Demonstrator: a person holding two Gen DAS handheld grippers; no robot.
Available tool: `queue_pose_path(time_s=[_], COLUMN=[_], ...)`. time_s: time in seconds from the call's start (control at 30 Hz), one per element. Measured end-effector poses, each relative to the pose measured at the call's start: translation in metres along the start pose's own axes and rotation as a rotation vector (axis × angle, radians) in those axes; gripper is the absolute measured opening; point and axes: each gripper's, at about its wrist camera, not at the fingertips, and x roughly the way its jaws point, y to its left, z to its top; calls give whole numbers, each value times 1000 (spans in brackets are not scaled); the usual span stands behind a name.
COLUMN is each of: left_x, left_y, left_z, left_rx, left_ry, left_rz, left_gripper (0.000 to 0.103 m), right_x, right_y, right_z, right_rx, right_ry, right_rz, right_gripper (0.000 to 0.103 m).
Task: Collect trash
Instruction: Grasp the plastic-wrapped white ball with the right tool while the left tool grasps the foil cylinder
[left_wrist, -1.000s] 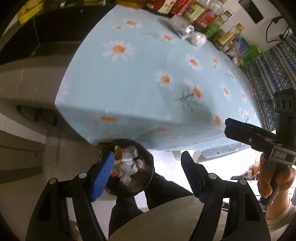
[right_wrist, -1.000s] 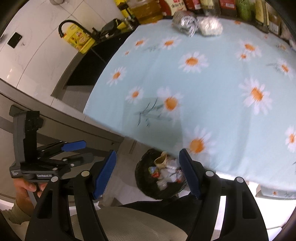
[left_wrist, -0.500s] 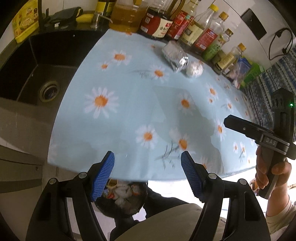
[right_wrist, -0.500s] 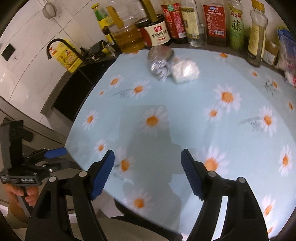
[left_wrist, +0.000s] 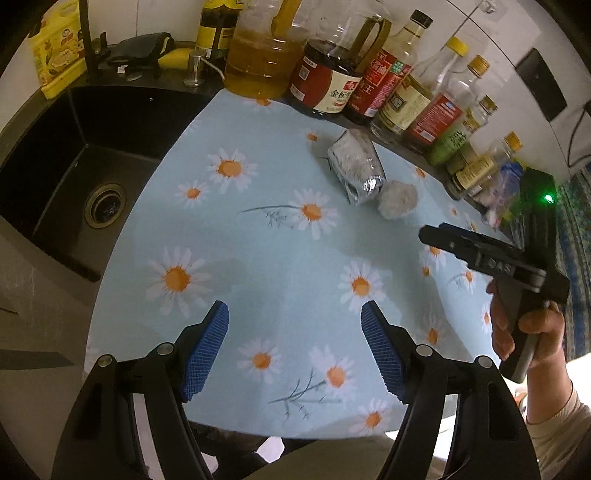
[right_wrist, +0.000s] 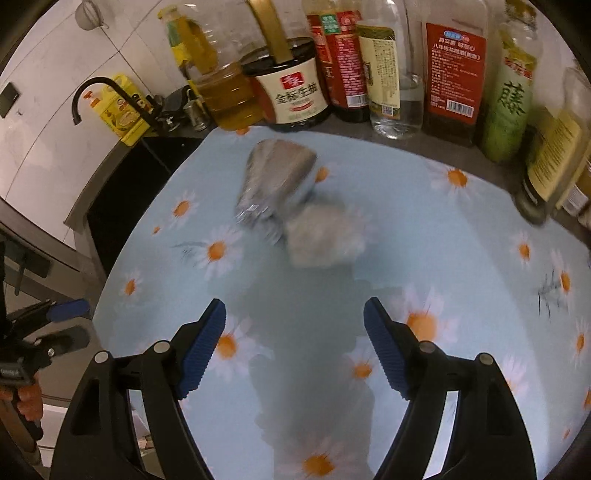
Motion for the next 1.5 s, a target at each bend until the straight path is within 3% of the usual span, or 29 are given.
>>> queue_pose_path(time_s=[0.47,0.63,1.1,1.5], left_x=[21,27,55,105], left_y=[-24,-30,-56,-81], left_z=[22,26,62,106], left_rx=[-72,-73,-43,-5], left_ry=[13,19,37,89], left_rz=[59,73,79,88], left_gripper=[72,72,72,72], right_x=[47,52,8,-24], right_y=[-16,-21,-45,-73], right_z=[38,39,19,-13], right_rx=[-106,-120,-110,-46], right_ry=[68,81,11,-12], right_rz=[38,46,111,151], right_gripper=[76,55,52,52])
